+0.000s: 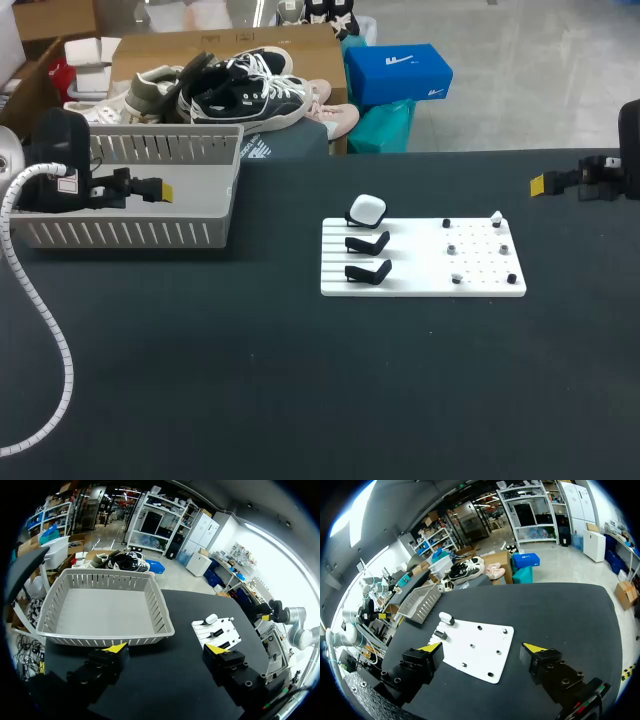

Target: Pick up each earbud case from the left stands, insert the matching earbuds, close the lid, and place the case in the box.

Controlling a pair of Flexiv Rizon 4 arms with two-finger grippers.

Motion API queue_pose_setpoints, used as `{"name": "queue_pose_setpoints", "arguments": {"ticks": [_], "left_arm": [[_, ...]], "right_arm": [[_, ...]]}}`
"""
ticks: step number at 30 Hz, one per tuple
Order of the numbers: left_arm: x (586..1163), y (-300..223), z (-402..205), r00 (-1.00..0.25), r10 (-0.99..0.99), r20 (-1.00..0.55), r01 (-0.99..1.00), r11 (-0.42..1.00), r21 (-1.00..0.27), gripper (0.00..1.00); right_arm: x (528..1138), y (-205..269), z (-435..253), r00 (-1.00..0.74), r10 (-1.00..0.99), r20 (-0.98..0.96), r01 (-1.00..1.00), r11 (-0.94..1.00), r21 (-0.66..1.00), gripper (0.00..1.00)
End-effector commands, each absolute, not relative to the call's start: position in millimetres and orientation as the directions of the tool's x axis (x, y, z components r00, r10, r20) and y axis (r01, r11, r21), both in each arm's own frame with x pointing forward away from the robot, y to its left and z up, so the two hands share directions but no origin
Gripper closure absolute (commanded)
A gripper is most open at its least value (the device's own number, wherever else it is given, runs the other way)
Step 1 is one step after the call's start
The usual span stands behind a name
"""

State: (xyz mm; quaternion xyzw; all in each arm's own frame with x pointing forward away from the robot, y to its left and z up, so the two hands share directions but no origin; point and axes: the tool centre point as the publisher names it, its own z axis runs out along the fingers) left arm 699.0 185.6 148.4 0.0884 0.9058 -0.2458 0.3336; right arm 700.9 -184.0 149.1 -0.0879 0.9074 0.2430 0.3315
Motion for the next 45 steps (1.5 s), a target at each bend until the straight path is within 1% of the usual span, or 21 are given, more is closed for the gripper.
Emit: {"name": "queue_pose_setpoints", "arguments": {"ticks": [1, 7, 12, 18, 21, 24, 28, 30, 37, 45], "left_arm": [[699.6, 185.1, 149.6, -0.765, -0.001, -0.644, 0.322, 0.866, -0.384, 0.0], [699.6, 185.1, 149.6, -0.765, -0.001, -0.644, 0.322, 0.866, -0.384, 0.0], [706.2, 175.0, 149.8, -0.743, 0.069, -0.666, 0.408, 0.836, -0.368, 0.0], [719.1, 151.7, 153.2, -0.67, 0.179, -0.72, 0.538, 0.786, -0.305, 0.0], [727.3, 137.4, 155.3, -0.611, 0.246, -0.753, 0.633, 0.723, -0.277, 0.0], [734.4, 124.9, 155.7, -0.519, 0.339, -0.785, 0.757, 0.608, -0.238, 0.0], [745.5, 107.1, 156.4, -0.441, 0.41, -0.798, 0.85, 0.475, -0.226, 0.0], [750.7, 96.3, 155.6, -0.384, 0.448, -0.807, 0.89, 0.413, -0.195, 0.0], [761.0, 57.7, 145.0, -0.212, 0.539, -0.815, 0.973, 0.193, -0.125, 0.0], [767.4, 21.1, 127.8, -0.1, 0.569, -0.816, 0.995, 0.074, -0.071, 0.0]], "right_arm": [[701.1, -184.5, 149.2, -0.765, 0.0, -0.644, -0.322, 0.865, 0.384, 0.0], [701.1, -184.5, 149.2, -0.765, 0.0, -0.644, -0.322, 0.865, 0.384, 0.0], [701.1, -184.5, 149.2, -0.765, 0.0, -0.644, -0.322, 0.865, 0.384, 0.0], [701.1, -184.5, 149.2, -0.765, 0.0, -0.644, -0.322, 0.865, 0.384, 0.0], [701.1, -184.5, 149.2, -0.765, 0.0, -0.644, -0.322, 0.865, 0.384, 0.0], [701.1, -184.5, 149.2, -0.765, 0.0, -0.644, -0.322, 0.865, 0.384, 0.0], [701.1, -184.5, 149.2, -0.765, 0.0, -0.644, -0.322, 0.865, 0.384, 0.0], [701.1, -184.5, 149.2, -0.765, 0.0, -0.644, -0.322, 0.865, 0.384, 0.0], [701.1, -184.5, 149.2, -0.765, 0.0, -0.644, -0.322, 0.865, 0.384, 0.0], [701.1, -184.5, 149.2, -0.765, 0.0, -0.644, -0.322, 0.865, 0.384, 0.0]]}}
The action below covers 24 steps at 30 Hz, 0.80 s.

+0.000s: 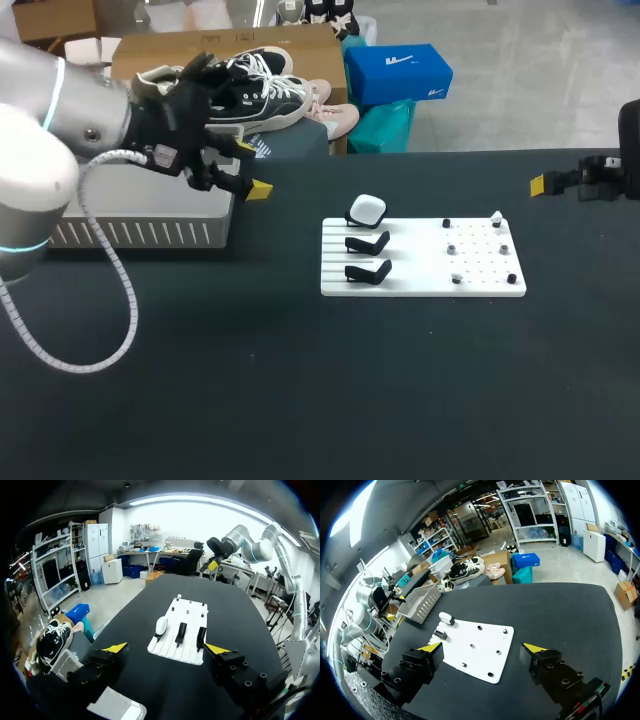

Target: Pick up each earbud case from the left stands, insert the matching earbuds, close the lid, and place the case in the box.

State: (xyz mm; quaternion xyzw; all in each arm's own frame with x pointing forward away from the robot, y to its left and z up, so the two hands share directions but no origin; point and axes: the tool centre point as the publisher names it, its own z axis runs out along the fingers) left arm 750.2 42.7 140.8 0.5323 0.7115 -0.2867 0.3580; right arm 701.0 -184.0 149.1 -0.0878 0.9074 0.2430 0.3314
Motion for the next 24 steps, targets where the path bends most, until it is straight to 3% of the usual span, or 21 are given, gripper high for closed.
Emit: {"name": "queue_pose_setpoints", "arguments": {"ticks": [1, 21, 24], "left_arm": [[768.4, 17.1, 125.6, -0.09, 0.568, -0.818, 0.996, 0.067, -0.063, 0.0], [794.0, -29.4, 77.4, -0.097, 0.549, -0.83, 0.995, 0.029, -0.097, 0.0], [796.5, -35.5, 70.1, -0.074, 0.551, -0.831, 0.997, 0.028, -0.07, 0.07]], "right_arm": [[701.1, -184.5, 149.2, -0.765, 0.0, -0.644, -0.322, 0.865, 0.384, 0.0], [701.1, -184.5, 149.2, -0.765, 0.0, -0.644, -0.322, 0.865, 0.384, 0.0], [701.1, -184.5, 149.2, -0.765, 0.0, -0.644, -0.322, 0.865, 0.384, 0.0]]}}
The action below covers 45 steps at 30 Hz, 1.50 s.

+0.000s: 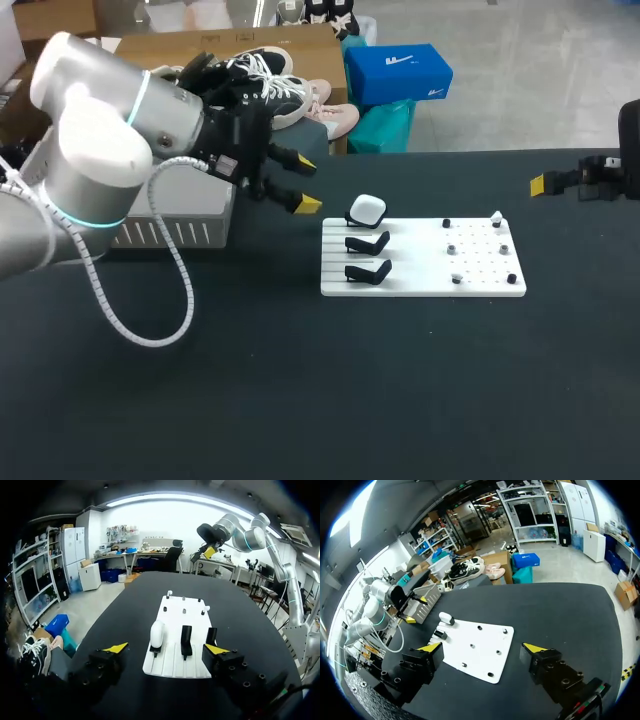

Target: Pick up each earbud case from the left stands, insert the matching earbuds, close the lid, and place the case in the box.

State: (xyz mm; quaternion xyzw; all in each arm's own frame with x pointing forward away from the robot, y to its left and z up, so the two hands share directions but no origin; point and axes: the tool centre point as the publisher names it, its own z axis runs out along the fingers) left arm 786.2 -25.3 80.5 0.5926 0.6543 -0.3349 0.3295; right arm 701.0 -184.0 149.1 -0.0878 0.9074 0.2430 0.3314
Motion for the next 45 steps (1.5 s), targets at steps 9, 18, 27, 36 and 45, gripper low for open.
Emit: {"name": "queue_pose_setpoints", "arguments": {"ticks": [9, 18, 27, 36, 45], "left_arm": [[807.4, -49.7, 50.9, -0.071, 0.543, -0.837, 0.997, 0.022, -0.07, 0.26], [811.6, -56.9, 41.9, -0.099, 0.527, -0.844, 0.995, 0.029, -0.099, 0.45], [808.1, -67.7, 35.1, -0.086, 0.518, -0.851, 0.996, 0.012, -0.093, 0.35], [810.4, -76.9, 30.8, -0.088, 0.51, -0.855, 0.995, 0.005, -0.099, 0.39], [811.1, -84.4, 26.0, -0.077, 0.51, -0.857, 0.995, -0.009, -0.095, 0.43]], "right_arm": [[701.1, -184.5, 149.2, -0.765, 0.0, -0.644, -0.322, 0.865, 0.384, 0.0], [701.1, -184.5, 149.2, -0.765, 0.0, -0.644, -0.322, 0.865, 0.384, 0.0], [701.1, -184.5, 149.2, -0.765, 0.0, -0.644, -0.322, 0.865, 0.384, 0.0], [701.1, -184.5, 149.2, -0.765, 0.0, -0.644, -0.322, 0.865, 0.384, 0.0], [701.1, -184.5, 149.2, -0.765, 0.0, -0.644, -0.322, 0.865, 0.384, 0.0]]}}
